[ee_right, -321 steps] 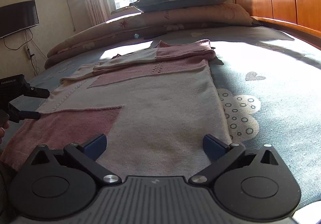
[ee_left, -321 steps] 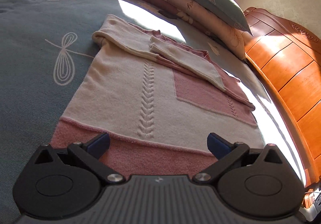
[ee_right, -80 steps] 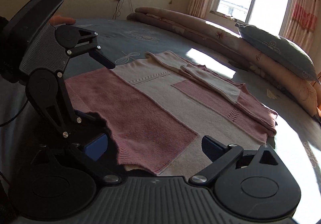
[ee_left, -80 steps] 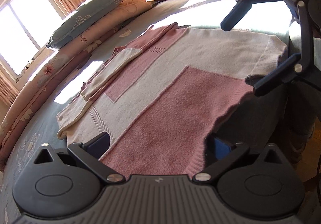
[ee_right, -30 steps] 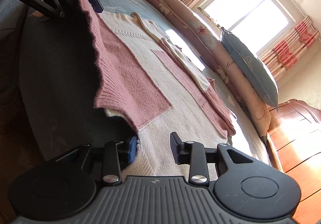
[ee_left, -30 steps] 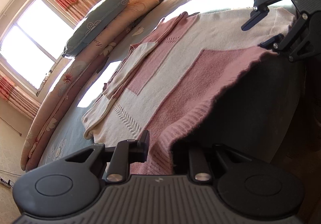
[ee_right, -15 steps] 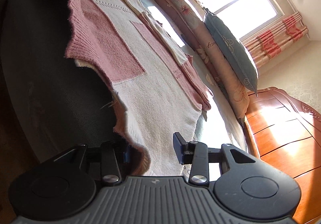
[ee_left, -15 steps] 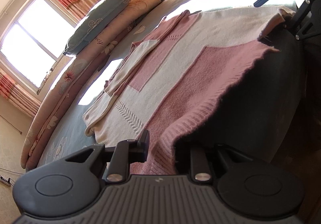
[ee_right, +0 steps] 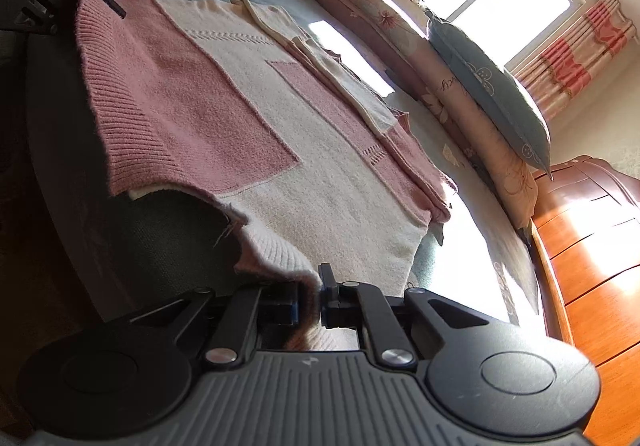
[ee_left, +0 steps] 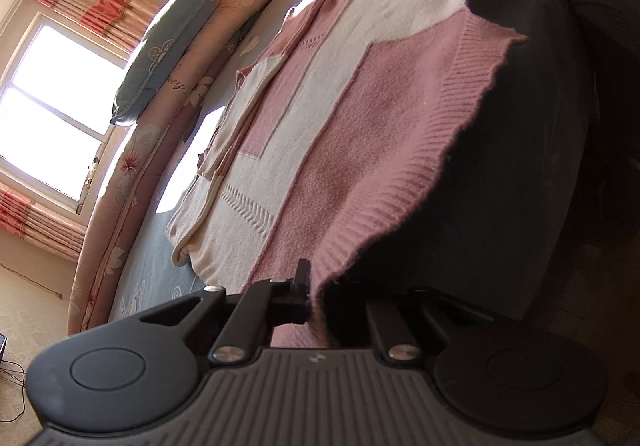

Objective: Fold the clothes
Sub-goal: 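Lift the hem with both grippers and fold it over toward the collar, then lower the hem onto the collar and open both grippers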

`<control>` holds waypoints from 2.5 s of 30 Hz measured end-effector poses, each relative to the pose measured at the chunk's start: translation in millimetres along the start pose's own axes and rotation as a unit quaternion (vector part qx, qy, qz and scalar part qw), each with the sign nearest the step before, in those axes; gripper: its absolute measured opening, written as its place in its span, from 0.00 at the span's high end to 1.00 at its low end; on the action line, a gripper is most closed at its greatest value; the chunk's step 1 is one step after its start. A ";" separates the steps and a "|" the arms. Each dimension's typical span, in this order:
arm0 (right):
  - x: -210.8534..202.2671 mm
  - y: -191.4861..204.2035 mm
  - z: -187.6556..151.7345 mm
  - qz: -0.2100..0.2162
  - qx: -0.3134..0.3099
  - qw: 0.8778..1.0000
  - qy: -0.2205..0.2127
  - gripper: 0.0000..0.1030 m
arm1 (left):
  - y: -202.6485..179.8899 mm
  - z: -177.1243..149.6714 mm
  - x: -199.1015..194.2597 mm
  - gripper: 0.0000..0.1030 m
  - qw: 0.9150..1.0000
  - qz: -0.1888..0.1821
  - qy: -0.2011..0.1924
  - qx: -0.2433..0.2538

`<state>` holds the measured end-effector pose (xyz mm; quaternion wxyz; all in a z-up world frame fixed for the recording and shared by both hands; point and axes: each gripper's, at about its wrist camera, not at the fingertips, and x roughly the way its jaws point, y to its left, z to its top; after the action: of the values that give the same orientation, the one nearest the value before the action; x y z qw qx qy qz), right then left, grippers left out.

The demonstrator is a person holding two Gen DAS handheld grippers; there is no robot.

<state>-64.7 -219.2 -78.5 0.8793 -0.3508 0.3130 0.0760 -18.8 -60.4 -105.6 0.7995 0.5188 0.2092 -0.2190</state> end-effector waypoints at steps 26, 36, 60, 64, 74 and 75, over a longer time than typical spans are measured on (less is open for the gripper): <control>70.5 -107.8 71.9 -0.050 0.018 0.997 -0.050 0.90 | 111.9 66.4 89.4 0.95 0.997 0.063 -0.026 -0.019; 142.3 -149.0 107.3 -0.073 0.036 0.995 -0.058 0.90 | 156.5 80.3 158.7 0.94 0.996 0.071 -0.021 -0.059; 275.8 -175.5 115.3 -0.063 0.060 0.996 -0.034 0.90 | 176.2 81.1 272.8 0.87 0.994 0.039 0.007 -0.101; 284.7 -176.9 115.0 -0.066 0.062 0.995 -0.031 0.78 | 186.6 79.2 275.3 0.84 0.991 0.019 0.009 -0.132; 306.6 -202.6 120.5 -0.016 0.062 0.998 -0.012 0.49 | 248.1 59.4 297.2 0.53 0.952 -0.075 0.011 -0.297; 308.6 -206.6 120.7 0.000 0.058 0.998 -0.013 0.49 | 255.0 56.1 302.2 0.51 0.945 -0.089 0.014 -0.314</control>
<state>312.8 -318.9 -79.9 0.9021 -0.2986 0.3053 0.0621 378.6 -59.0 -66.1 0.8960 0.2240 0.3235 -0.2057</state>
